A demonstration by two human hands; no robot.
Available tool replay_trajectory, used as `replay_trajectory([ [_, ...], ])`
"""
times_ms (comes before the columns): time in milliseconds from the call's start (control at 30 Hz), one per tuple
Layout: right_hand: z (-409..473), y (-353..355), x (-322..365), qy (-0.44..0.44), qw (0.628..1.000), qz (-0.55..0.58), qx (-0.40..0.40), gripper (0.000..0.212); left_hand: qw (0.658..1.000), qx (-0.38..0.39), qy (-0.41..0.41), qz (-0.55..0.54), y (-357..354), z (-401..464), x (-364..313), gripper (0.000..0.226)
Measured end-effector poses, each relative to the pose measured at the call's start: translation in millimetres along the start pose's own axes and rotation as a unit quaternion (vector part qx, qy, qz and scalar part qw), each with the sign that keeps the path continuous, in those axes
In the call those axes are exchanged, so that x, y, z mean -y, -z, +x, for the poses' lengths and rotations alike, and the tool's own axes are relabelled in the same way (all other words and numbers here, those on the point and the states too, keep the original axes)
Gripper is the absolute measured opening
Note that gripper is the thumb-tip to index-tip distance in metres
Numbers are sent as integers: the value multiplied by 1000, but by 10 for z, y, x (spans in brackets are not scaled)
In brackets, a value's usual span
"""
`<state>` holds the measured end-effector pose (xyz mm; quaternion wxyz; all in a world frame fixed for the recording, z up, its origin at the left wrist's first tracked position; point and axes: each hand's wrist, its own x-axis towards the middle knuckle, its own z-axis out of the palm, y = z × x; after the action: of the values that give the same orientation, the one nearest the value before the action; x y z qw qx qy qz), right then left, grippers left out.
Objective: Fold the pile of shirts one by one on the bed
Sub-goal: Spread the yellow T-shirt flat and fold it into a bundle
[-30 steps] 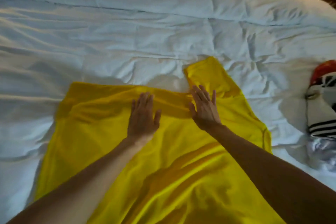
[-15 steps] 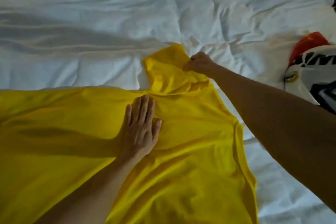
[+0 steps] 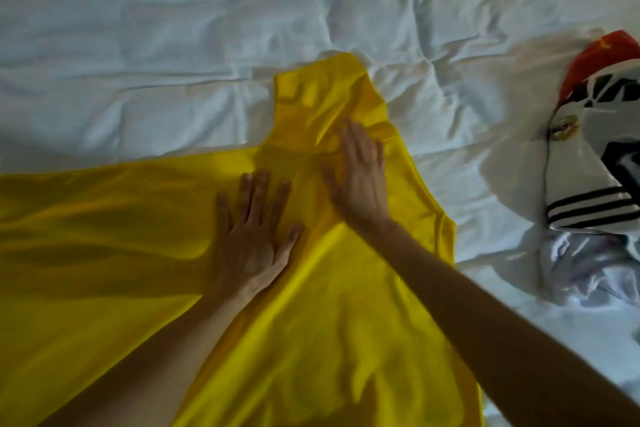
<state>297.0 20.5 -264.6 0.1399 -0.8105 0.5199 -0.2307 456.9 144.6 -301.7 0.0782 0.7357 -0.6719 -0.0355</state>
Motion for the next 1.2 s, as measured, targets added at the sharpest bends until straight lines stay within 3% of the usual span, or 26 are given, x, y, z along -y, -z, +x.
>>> replay_trajectory([
  [67, -493, 1, 26, 68, 993, -34, 87, 62, 1000, 2, 1, 3, -15, 12, 16, 67],
  [100, -657, 40, -79, 52, 992, -66, 95, 63, 1000, 0, -1, 6, -20, 12, 15, 67],
  [200, -813, 349, -510, -211, 971, -110, 37, 72, 1000, -11, -5, 17, -28, 4, 14, 66],
  [267, -842, 592, -628, -288, 948, -132, 41, 77, 1000, -12, -6, 23, -44, 10, 12, 66],
  [367, -852, 810, -577, -270, 949, -129, 96, 60, 1000, -1, -2, 21, -28, 5, 10, 66],
  [467, -727, 984, -707, -311, 934, -76, 160, 38, 999, 19, -4, 26, -26, 7, 13, 67],
  [567, -663, 1087, -912, -339, 933, -32, 115, 20, 999, 37, 4, 31, -43, 11, 22, 67],
  [700, -869, 938, -878, -297, 954, -8, 38, 31, 999, 32, 12, 23, -4, 3, -5, 66],
  [833, -1420, 962, -672, -328, 945, 11, 19, 55, 998, 3, 34, -46, 178, -251, -248, 66],
  [1000, -2328, 1040, -341, -370, 929, -20, 16, 54, 986, -40, -104, -126, 328, -1342, -941, 51],
  [1200, -2735, 1257, -85, -461, 887, -26, 16, 45, 989, 68, -96, -85, 176, -1843, -1262, 53],
])
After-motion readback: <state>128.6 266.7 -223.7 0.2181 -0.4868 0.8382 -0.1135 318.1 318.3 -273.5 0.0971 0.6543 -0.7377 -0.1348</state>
